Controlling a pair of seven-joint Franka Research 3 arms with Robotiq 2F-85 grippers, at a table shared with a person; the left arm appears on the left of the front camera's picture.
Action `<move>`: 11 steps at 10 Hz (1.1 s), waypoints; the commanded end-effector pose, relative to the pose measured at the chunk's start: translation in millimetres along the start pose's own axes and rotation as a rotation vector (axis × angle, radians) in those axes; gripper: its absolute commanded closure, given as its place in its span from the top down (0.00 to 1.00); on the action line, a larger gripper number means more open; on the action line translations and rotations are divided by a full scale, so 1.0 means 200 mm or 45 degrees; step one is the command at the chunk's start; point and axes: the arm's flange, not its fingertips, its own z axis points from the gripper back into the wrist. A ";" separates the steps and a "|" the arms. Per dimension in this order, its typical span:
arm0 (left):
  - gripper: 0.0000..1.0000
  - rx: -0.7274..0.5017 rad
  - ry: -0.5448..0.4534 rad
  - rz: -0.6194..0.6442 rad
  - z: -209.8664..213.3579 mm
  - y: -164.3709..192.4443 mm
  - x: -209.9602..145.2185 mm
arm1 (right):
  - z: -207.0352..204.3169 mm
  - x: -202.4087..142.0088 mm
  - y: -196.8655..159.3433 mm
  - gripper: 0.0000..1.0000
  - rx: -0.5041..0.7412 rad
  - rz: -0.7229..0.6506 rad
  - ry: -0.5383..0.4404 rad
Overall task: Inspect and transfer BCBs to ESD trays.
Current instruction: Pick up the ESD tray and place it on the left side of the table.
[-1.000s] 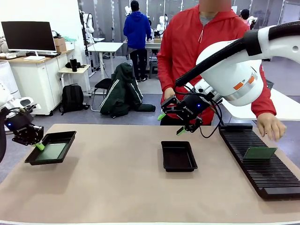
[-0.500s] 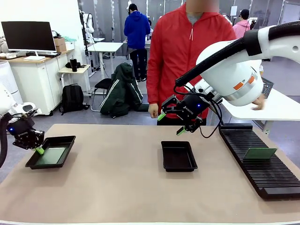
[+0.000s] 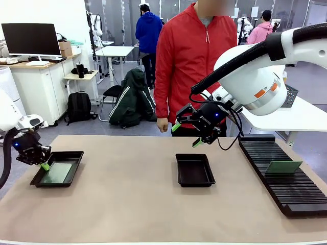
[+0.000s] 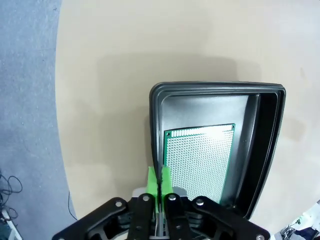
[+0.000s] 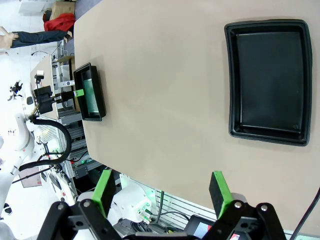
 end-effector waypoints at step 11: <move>0.46 0.046 0.031 0.049 0.00 -0.01 0.01 | 0.00 0.00 0.00 1.00 0.001 0.000 0.001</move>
